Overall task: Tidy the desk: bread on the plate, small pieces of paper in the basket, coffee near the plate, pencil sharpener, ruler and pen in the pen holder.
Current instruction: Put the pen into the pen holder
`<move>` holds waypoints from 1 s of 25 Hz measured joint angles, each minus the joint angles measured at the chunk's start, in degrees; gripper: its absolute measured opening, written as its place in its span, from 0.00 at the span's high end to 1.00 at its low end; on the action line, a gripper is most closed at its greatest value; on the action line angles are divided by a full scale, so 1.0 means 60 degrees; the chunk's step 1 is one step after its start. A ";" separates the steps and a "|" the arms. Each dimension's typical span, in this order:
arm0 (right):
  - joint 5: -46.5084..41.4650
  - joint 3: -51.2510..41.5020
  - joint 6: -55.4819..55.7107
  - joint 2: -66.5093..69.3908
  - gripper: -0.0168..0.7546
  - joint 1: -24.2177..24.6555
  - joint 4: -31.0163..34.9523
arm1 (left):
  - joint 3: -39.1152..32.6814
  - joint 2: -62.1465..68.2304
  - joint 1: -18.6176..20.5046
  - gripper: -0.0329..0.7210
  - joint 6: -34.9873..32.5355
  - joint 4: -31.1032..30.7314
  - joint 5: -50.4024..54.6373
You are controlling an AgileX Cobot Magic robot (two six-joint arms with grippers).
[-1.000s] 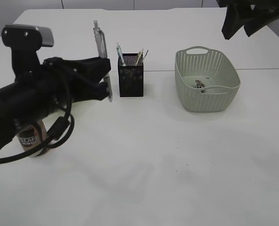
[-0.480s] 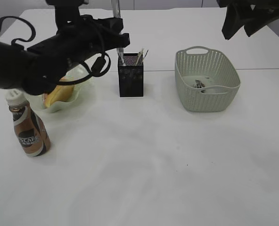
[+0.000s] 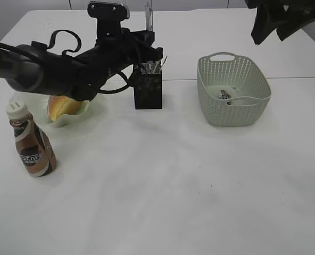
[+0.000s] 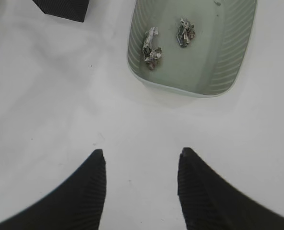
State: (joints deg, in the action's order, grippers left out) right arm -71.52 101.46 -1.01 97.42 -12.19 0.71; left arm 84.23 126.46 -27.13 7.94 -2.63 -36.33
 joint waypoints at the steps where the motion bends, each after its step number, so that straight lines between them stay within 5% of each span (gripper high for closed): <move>1: 0.0000 0.0000 0.0000 0.0000 0.51 0.0000 0.0000 | 0.0097 0.0137 0.0032 0.87 0.0000 0.0000 0.0017; 25: 0.0000 0.0000 0.0000 0.0000 0.51 0.0000 -0.0209 | 0.0423 0.0959 0.0107 0.86 0.0000 -0.0017 0.0091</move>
State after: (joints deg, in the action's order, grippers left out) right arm -71.52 101.46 -1.01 97.42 -12.19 -0.54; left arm 86.77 132.22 -26.49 7.94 -2.73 -35.78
